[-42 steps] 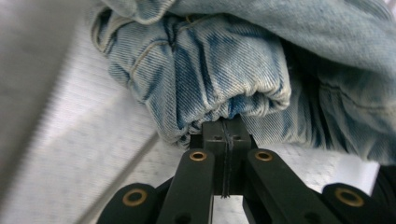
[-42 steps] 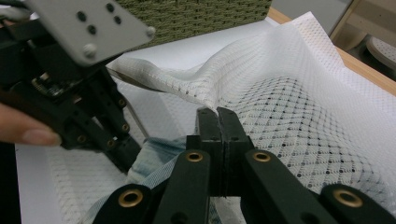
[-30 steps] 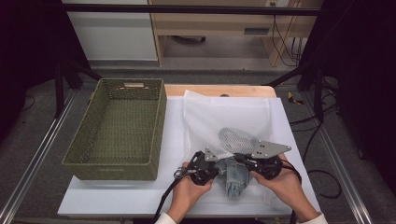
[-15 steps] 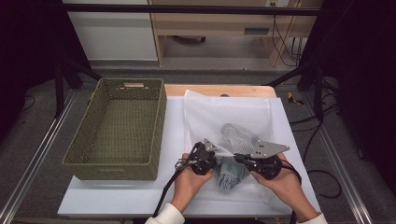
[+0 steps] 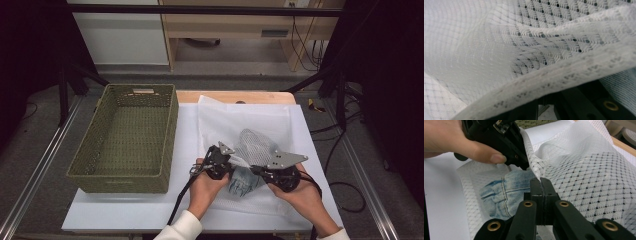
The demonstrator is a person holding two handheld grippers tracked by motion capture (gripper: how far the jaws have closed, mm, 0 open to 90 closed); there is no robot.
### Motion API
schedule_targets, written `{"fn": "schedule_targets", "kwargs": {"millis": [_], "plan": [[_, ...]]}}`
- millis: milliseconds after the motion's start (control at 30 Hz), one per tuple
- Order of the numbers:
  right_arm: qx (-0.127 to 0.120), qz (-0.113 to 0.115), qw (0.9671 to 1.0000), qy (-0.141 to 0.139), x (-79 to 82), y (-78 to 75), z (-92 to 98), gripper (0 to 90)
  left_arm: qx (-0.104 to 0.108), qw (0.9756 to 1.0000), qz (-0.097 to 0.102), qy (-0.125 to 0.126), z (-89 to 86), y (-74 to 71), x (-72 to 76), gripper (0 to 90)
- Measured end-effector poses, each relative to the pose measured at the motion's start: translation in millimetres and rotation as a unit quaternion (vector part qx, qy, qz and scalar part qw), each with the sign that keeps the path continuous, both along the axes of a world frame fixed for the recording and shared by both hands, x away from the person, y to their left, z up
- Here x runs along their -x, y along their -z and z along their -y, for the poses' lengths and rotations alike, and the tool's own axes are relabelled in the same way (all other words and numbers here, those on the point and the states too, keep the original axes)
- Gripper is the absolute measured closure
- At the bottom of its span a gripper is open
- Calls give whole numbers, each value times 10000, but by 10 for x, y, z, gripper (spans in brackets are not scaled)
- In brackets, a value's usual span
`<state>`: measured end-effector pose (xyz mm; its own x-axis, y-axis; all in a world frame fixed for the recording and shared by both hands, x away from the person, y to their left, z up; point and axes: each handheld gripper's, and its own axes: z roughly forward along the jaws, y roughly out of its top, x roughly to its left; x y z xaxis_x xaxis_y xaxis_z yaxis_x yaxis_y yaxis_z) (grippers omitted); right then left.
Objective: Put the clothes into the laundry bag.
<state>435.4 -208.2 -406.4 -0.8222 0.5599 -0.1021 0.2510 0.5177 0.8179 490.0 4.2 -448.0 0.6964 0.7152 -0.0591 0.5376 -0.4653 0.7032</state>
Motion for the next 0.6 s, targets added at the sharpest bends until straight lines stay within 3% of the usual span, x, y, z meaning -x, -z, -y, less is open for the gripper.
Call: {"fn": "schedule_targets", "kwargs": {"millis": [600], "plan": [[-45,-27,10000,15,-39,16,-26,900,-66,9998,95,-131,47,-2,-140,900]]}}
